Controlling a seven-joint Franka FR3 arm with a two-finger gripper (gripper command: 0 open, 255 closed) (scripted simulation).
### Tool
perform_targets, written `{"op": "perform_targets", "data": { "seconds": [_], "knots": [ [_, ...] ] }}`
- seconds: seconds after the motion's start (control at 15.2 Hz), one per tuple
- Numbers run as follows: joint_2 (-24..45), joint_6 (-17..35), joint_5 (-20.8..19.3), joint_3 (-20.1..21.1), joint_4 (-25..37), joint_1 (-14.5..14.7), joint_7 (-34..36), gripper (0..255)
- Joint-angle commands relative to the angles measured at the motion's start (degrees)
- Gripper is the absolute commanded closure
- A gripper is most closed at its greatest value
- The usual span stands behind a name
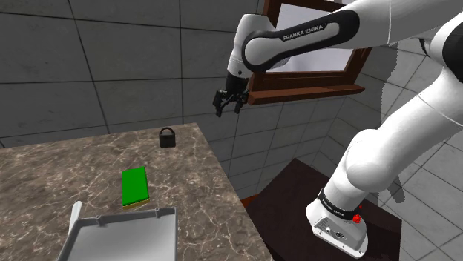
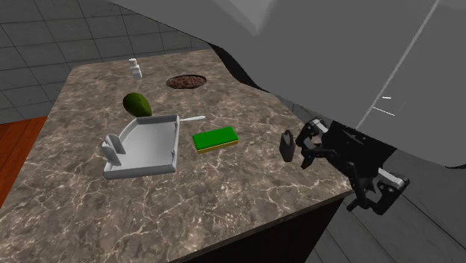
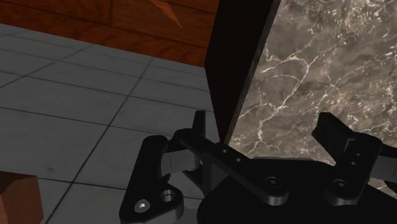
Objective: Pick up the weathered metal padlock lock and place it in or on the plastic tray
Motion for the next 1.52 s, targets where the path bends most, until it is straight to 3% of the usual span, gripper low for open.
{"op": "perform_targets", "data": {
  "seconds": [0.0,0.53,1.06,1.45],
  "knots": [
    [3.4,3.7,0.8,0.9,1.1,0.6,0.9,0],
    [17.8,14.3,1.7,3.8,10.0,2.8,4.7,0],
    [31.9,20.8,-0.2,5.2,22.7,5.6,8.9,0],
    [35.8,23.9,-1.0,5.0,23.5,6.3,9.4,0]
  ]
}}
